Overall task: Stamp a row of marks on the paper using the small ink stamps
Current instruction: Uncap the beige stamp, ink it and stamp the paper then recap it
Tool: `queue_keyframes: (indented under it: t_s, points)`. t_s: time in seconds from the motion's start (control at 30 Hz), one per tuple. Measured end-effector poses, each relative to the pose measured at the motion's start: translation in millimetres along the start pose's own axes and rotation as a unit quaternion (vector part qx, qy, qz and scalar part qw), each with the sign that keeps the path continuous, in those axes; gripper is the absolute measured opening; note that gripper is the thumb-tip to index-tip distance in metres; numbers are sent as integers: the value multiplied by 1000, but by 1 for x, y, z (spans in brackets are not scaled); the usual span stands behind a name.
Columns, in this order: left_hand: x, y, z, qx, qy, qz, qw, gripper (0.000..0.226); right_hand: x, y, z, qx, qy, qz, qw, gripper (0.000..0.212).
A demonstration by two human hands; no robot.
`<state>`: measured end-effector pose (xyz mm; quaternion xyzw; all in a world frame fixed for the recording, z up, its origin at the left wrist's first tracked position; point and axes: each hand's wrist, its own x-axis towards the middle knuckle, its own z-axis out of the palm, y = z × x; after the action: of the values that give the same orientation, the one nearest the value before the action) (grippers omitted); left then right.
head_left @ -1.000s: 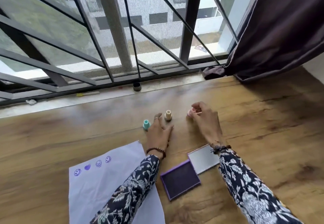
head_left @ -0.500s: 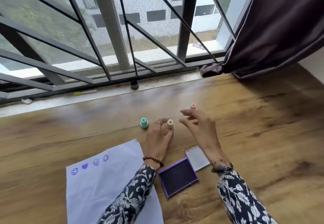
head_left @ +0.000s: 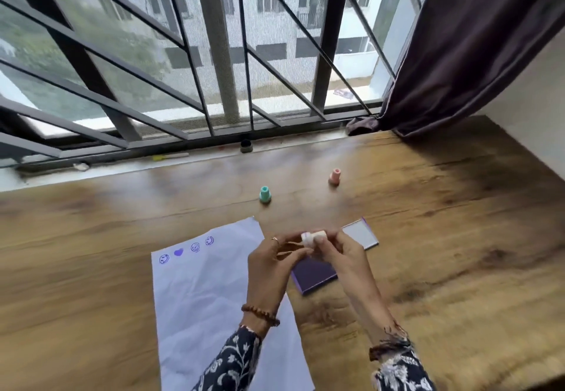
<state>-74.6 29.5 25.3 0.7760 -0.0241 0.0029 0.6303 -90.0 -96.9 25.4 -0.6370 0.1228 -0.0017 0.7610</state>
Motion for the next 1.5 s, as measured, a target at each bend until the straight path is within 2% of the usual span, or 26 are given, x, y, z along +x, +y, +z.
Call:
queue_keyframes:
  t_s: [0.13,0.23,0.33,0.5,0.63,0.7,0.77,0.83,0.87,0.9,0.97,1.03,1.27,1.5]
  points:
    - [-11,5,-4,7,8,29,1000,19,-17,7,16,43,44,34,998,19]
    - [-18,4,-9,33,-1,67,997,22,-24,9,27,106,63,68,990,29]
    - [-25,-4,-13,44,-19,94,994,31,-26,8,28,230,115,138,956,30]
    - [-26,-26,-21,39,-4,52,998,24,-24,11,15,360,107,228,898,28]
    - [-23,-40,-22,39,-39,-14,998,21,-23,16,2,374,86,227,895,25]
    - [-21,-45,-21,33,-55,-55,996,21,-21,21,-4,331,96,196,918,23]
    - [-19,-48,-20,15,-79,-90,993,20,-19,26,-10,227,102,161,955,20]
    - [-18,-50,-20,17,-104,-97,990,19,-19,30,-13,51,115,125,984,13]
    - [-17,-51,-21,19,-117,-99,988,19,-19,31,-14,-54,129,105,985,7]
    - [-16,-52,-21,20,-128,-102,986,19,-19,32,-14,-160,143,82,973,2]
    - [-14,-55,-21,12,-144,-121,982,21,-19,34,-12,-344,148,24,927,8]
    - [-13,-58,-20,2,-153,-139,978,23,-20,37,-7,-447,131,-29,885,9]
    - [-7,-66,-21,-20,-164,-149,975,23,-24,42,0,-538,96,-101,831,10]
    - [-12,-60,-32,-8,-160,-128,979,23,-13,24,8,-593,32,-93,799,10]
